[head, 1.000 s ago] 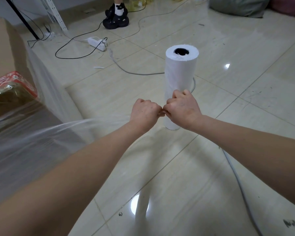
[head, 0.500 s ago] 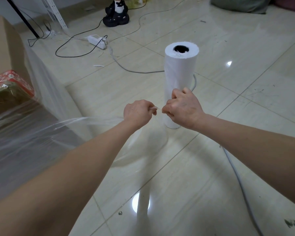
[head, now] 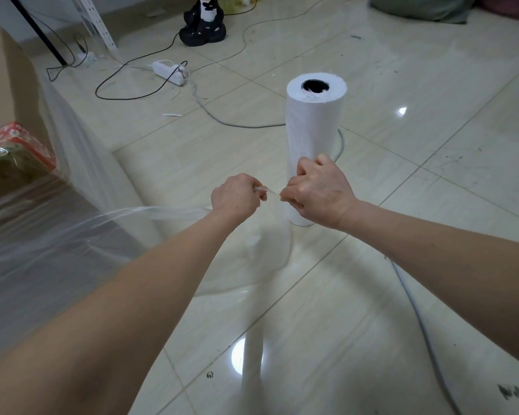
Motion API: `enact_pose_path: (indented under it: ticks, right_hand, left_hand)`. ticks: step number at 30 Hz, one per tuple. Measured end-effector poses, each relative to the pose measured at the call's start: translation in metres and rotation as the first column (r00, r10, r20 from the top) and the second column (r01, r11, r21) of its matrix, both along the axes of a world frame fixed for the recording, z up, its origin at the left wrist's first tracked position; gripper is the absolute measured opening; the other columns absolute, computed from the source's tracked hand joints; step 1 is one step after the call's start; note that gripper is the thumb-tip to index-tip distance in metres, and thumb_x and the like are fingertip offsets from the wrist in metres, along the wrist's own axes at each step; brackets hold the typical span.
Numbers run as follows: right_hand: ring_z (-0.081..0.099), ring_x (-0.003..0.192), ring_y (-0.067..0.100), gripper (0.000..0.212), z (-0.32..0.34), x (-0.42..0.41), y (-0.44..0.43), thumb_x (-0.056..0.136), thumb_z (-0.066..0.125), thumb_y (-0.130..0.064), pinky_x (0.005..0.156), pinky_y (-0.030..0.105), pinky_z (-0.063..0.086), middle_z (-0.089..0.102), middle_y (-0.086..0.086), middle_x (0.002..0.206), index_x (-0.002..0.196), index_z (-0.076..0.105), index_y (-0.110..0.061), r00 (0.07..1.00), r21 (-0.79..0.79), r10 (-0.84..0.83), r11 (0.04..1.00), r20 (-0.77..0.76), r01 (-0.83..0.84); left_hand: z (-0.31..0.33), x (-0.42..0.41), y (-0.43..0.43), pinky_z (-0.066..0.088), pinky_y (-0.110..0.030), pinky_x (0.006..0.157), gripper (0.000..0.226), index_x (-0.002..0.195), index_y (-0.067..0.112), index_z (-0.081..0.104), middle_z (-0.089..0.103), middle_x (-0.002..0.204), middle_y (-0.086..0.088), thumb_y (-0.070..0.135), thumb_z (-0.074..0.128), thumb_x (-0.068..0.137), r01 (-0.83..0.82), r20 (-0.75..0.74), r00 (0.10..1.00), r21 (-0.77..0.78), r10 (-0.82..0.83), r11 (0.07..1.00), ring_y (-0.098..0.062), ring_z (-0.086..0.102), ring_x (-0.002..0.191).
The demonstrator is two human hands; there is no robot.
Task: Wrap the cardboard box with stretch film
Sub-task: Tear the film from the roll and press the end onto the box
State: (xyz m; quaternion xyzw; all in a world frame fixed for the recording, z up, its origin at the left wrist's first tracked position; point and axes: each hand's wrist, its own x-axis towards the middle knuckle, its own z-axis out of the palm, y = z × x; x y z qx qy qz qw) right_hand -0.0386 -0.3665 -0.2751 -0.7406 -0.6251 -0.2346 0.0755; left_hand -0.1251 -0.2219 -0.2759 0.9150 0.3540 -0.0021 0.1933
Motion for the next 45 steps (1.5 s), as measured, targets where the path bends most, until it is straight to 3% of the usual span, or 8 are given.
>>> enact_pose_path:
  ticks: [8, 14, 19, 22, 29, 34, 38, 45]
  right_hand:
    - [0.056, 0.063, 0.025, 0.011, -0.007, 0.004, -0.003, 0.067, 0.084, -0.019, 0.056, 0.031, 0.038, 0.066, -0.008, 0.059, 0.067, 0.073, -0.023, 0.999, 0.033, -0.046, 0.998, -0.022, 0.047]
    - [0.05, 0.11, 0.026, 0.045, -0.001, 0.004, -0.001, 0.089, 0.058, -0.047, 0.085, 0.037, 0.037, 0.063, 0.0, 0.113, 0.128, 0.054, -0.025, 0.954, -0.275, -0.295, 0.922, -0.044, 0.273]
    - [0.056, 0.066, 0.025, 0.022, -0.01, 0.001, 0.002, 0.056, 0.09, -0.036, 0.057, 0.029, 0.031, 0.059, -0.002, 0.065, 0.054, 0.07, -0.026, 0.983, -0.165, -0.18, 0.969, 0.029, 0.183]
    - [0.059, 0.07, 0.026, 0.02, -0.01, -0.001, 0.0, 0.058, 0.089, -0.031, 0.056, 0.029, 0.039, 0.066, -0.006, 0.07, 0.058, 0.072, -0.02, 0.993, -0.141, -0.118, 0.983, 0.012, 0.118]
    - [0.062, 0.077, 0.029, 0.022, -0.01, 0.001, -0.004, 0.054, 0.089, -0.021, 0.058, 0.03, 0.045, 0.069, -0.002, 0.083, 0.059, 0.068, -0.017, 0.998, -0.137, -0.05, 0.99, -0.037, 0.045]
    - [0.055, 0.095, 0.024, 0.032, -0.018, -0.001, 0.001, 0.079, 0.071, -0.037, 0.073, 0.034, 0.039, 0.07, -0.006, 0.086, 0.103, 0.065, -0.017, 0.989, -0.234, -0.145, 0.962, -0.008, 0.139]
    - [0.057, 0.064, 0.023, 0.017, -0.017, -0.003, 0.003, 0.059, 0.089, -0.033, 0.056, 0.027, 0.038, 0.062, -0.01, 0.054, 0.057, 0.072, -0.027, 0.994, -0.196, -0.109, 0.975, -0.015, 0.104]
    - [0.055, 0.06, 0.023, 0.017, -0.017, -0.005, 0.002, 0.062, 0.086, -0.029, 0.056, 0.026, 0.034, 0.059, -0.009, 0.051, 0.055, 0.071, -0.026, 0.994, -0.165, -0.087, 0.984, -0.073, 0.074]
  left_hand:
    - [0.006, -0.013, 0.029, 0.039, -0.025, 0.068, 0.026, 0.082, 0.032, 0.068, 0.068, 0.079, 0.014, 0.021, 0.047, 0.092, 0.076, 0.001, 0.997, -0.006, -0.076, 0.997, -0.012, 0.058, 0.084]
    - [0.02, -0.027, 0.032, 0.047, -0.026, 0.087, 0.007, 0.088, 0.022, 0.075, 0.074, 0.083, 0.005, 0.023, 0.069, 0.087, 0.3, 0.134, 0.954, -0.461, -0.269, 0.835, -0.007, 0.066, 0.092]
    - [0.02, -0.021, 0.015, 0.048, -0.032, 0.086, 0.032, 0.107, 0.029, 0.065, 0.068, 0.106, 0.011, 0.039, 0.071, 0.077, 0.39, -0.069, 0.919, -0.001, -0.389, 0.921, -0.015, 0.059, 0.106]
    - [0.014, -0.013, -0.001, 0.036, -0.032, 0.095, 0.067, 0.135, 0.03, 0.044, 0.062, 0.12, 0.016, 0.054, 0.067, 0.077, 0.508, -0.181, 0.86, 0.226, -0.476, 0.831, -0.016, 0.048, 0.119]
    - [0.005, -0.008, -0.016, 0.031, -0.026, 0.081, 0.025, 0.108, 0.031, 0.069, 0.07, 0.103, 0.008, 0.038, 0.048, 0.096, 0.519, -0.153, 0.855, 0.299, -0.496, 0.801, -0.016, 0.056, 0.104]
    - [0.005, -0.013, -0.014, 0.035, -0.03, 0.085, 0.026, 0.109, 0.026, 0.067, 0.067, 0.106, 0.007, 0.033, 0.045, 0.097, 0.54, -0.134, 0.841, 0.289, -0.525, 0.791, -0.018, 0.057, 0.106]
    - [0.001, -0.014, -0.015, 0.034, -0.028, 0.085, 0.027, 0.105, 0.03, 0.066, 0.07, 0.1, 0.009, 0.049, 0.052, 0.09, 0.5, -0.159, 0.866, 0.327, -0.475, 0.802, -0.016, 0.06, 0.1]
    - [-0.005, -0.012, -0.02, 0.032, -0.027, 0.088, 0.026, 0.103, 0.034, 0.071, 0.071, 0.099, 0.006, 0.043, 0.048, 0.095, 0.448, -0.122, 0.892, 0.362, -0.434, 0.818, -0.017, 0.06, 0.096]
